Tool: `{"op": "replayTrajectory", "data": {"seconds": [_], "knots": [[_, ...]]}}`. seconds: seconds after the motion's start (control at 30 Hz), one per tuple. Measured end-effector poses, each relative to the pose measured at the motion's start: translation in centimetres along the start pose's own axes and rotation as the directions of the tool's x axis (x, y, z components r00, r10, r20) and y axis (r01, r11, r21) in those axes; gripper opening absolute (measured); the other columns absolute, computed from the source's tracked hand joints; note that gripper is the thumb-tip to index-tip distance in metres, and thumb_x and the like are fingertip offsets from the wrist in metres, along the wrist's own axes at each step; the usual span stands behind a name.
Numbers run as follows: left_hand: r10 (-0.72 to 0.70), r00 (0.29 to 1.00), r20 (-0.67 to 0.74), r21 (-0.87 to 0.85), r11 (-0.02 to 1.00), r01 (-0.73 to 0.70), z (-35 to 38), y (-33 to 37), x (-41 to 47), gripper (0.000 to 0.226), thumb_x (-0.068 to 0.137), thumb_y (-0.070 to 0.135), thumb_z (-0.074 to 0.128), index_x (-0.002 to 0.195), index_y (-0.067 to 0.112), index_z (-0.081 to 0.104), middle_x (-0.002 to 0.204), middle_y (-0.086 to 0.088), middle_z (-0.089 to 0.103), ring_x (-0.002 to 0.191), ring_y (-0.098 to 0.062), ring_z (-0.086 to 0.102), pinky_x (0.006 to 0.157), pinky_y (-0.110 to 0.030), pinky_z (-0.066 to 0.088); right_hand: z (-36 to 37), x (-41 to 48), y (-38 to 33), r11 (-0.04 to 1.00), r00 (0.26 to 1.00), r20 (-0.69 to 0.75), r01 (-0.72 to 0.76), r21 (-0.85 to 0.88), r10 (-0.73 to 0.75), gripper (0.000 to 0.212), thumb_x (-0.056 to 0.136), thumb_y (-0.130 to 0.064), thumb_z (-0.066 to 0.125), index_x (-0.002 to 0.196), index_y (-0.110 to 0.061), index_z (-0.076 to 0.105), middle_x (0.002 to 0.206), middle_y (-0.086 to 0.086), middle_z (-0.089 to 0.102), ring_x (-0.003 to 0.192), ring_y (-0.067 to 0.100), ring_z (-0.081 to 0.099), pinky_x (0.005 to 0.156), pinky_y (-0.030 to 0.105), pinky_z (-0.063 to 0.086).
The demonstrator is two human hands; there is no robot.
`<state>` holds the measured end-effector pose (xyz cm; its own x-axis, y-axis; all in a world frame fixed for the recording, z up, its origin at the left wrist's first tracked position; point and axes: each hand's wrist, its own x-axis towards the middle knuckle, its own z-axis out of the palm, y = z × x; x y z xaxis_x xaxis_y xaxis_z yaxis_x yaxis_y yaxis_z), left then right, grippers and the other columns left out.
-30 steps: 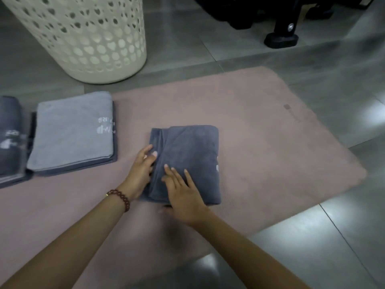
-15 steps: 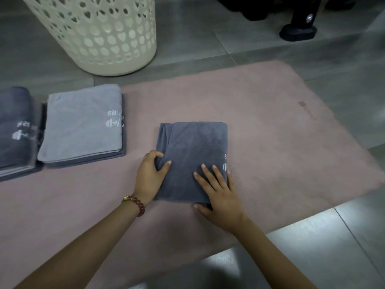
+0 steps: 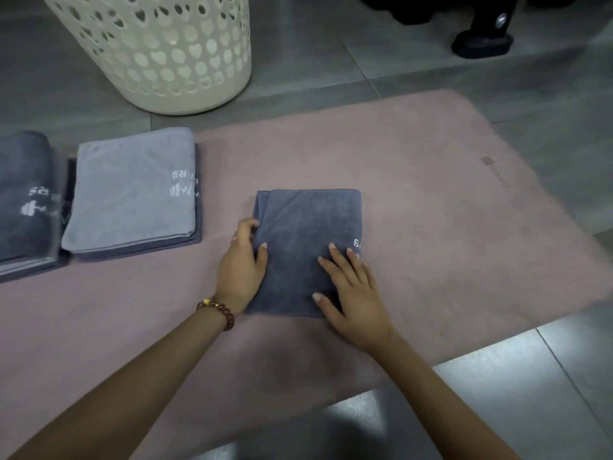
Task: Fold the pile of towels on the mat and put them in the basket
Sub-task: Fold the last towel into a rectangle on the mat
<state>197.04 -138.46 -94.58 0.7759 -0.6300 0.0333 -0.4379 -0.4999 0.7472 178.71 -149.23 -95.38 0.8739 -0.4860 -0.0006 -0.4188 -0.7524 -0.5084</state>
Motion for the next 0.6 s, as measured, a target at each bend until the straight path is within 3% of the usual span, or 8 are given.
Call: {"op": "replayTrajectory", "data": {"seconds": [0.1, 0.2, 0.27, 0.37, 0.43, 0.53, 0.6], "knots": [[0.089, 0.990, 0.108, 0.018, 0.996, -0.092, 0.0, -0.3, 1.6, 0.039, 0.089, 0.017, 0.057, 0.126, 0.022, 0.046, 0.121, -0.005, 0.050, 0.103, -0.018, 0.051, 0.087, -0.025, 0.039, -0.6, 1.7, 0.1, 0.997, 0.998, 0.006, -0.064, 0.040, 0.064, 0.075, 0.083, -0.065, 0.020, 0.149, -0.030, 0.018, 0.156, -0.012, -0.005, 0.145, 0.019, -0.010, 0.117, 0.038, 0.004], [0.087, 0.979, 0.185, -0.056, 0.995, -0.078, 0.2, -0.8, 3.9, 0.040, 0.086, 0.021, 0.063, 0.126, 0.019, 0.054, 0.124, -0.010, 0.047, 0.111, -0.015, 0.046, 0.096, -0.012, 0.028, -0.9, 3.6, 0.3, 0.990, 0.991, 0.050, -0.129, 0.056, 0.127, 0.078, 0.081, -0.067, 0.022, 0.150, -0.032, 0.010, 0.158, -0.005, -0.011, 0.145, 0.027, -0.014, 0.117, 0.042, 0.004], [0.141, 0.975, 0.173, -0.067, 0.989, -0.131, 0.4, -0.9, 4.6, 0.044, 0.086, 0.014, 0.064, 0.129, 0.012, 0.053, 0.120, -0.013, 0.046, 0.112, -0.019, 0.047, 0.095, -0.003, 0.024, -0.7, 4.3, 0.3, 0.993, 0.989, 0.088, -0.120, -0.015, 0.121, 0.078, 0.081, -0.067, 0.022, 0.150, -0.034, 0.004, 0.158, -0.004, -0.015, 0.144, 0.030, -0.016, 0.116, 0.045, 0.004], [0.179, 0.978, 0.111, -0.099, 0.981, -0.168, 0.4, -1.2, 4.4, 0.052, 0.088, 0.006, 0.061, 0.137, 0.008, 0.044, 0.119, -0.008, 0.039, 0.107, -0.003, 0.041, 0.095, 0.003, 0.022, -0.4, 4.6, 0.1, 0.988, 0.992, 0.080, -0.090, -0.122, 0.100, 0.082, 0.076, -0.070, 0.011, 0.149, -0.036, 0.001, 0.158, -0.002, -0.016, 0.143, 0.033, -0.016, 0.116, 0.045, 0.003], [0.161, 0.980, 0.117, -0.027, 0.987, -0.158, 0.4, -1.8, 4.1, 0.058, 0.089, 0.014, 0.061, 0.142, 0.012, 0.038, 0.128, -0.009, 0.038, 0.110, -0.007, 0.043, 0.097, -0.004, 0.027, -0.1, 4.7, 0.1, 0.980, 0.991, 0.079, -0.090, -0.179, 0.105, 0.082, 0.075, -0.070, 0.008, 0.149, -0.036, 0.001, 0.158, -0.001, -0.015, 0.144, 0.033, -0.015, 0.116, 0.048, 0.004], [0.132, 0.974, 0.185, 0.207, 0.963, -0.170, 0.3, -2.3, 3.5, 0.062, 0.092, 0.030, 0.055, 0.147, 0.021, 0.027, 0.142, -0.009, 0.031, 0.117, -0.023, 0.047, 0.097, -0.028, 0.041, 0.4, 4.7, 0.5, 0.967, 0.988, 0.099, -0.094, -0.238, 0.120, 0.082, 0.075, -0.071, 0.005, 0.149, -0.037, 0.001, 0.158, -0.002, -0.017, 0.143, 0.033, -0.016, 0.115, 0.055, 0.003], [0.112, 0.972, 0.205, 0.272, 0.948, -0.166, 0.0, -2.1, 3.4, 0.061, 0.094, 0.035, 0.050, 0.148, 0.026, 0.024, 0.145, -0.009, 0.028, 0.119, -0.026, 0.048, 0.096, -0.035, 0.044, 0.7, 4.7, 0.5, 0.964, 0.988, 0.091, -0.102, -0.246, 0.128, 0.080, 0.076, -0.071, 0.007, 0.149, -0.038, 0.002, 0.158, -0.002, -0.016, 0.143, 0.033, -0.016, 0.112, 0.058, -0.001]]}}
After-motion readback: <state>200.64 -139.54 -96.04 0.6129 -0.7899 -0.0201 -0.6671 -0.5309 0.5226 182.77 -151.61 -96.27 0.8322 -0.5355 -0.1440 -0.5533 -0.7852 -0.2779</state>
